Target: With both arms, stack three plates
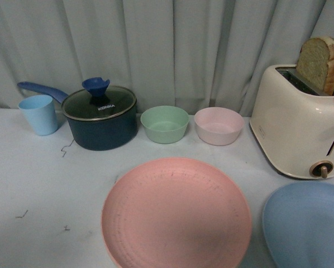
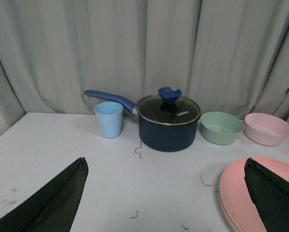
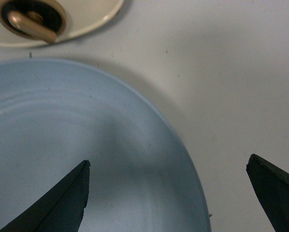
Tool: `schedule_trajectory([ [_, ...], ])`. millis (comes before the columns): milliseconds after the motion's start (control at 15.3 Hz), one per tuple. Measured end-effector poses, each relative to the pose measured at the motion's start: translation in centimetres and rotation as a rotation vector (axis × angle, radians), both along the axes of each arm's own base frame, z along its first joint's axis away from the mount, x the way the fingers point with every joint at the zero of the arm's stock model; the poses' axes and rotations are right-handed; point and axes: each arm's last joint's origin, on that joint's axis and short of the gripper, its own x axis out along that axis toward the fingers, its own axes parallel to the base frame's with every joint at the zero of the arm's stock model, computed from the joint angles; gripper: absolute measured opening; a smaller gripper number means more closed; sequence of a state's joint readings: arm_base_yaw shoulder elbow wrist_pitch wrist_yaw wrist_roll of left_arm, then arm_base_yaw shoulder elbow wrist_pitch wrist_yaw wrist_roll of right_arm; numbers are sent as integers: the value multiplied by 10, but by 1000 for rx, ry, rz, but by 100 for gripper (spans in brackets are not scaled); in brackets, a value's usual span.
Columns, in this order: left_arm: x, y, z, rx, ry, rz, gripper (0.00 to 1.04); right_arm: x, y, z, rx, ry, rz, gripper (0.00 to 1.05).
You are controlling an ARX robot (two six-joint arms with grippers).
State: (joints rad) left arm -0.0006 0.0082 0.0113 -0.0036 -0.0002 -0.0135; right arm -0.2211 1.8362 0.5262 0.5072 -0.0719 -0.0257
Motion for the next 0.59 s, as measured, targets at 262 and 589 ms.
schedule_trajectory([
  [262,0,0,0,0,0,0,98,0,4,-14,11,44,6,98],
  [589,0,0,0,0,0,0,98,2,5,-16,14,32,14,59],
])
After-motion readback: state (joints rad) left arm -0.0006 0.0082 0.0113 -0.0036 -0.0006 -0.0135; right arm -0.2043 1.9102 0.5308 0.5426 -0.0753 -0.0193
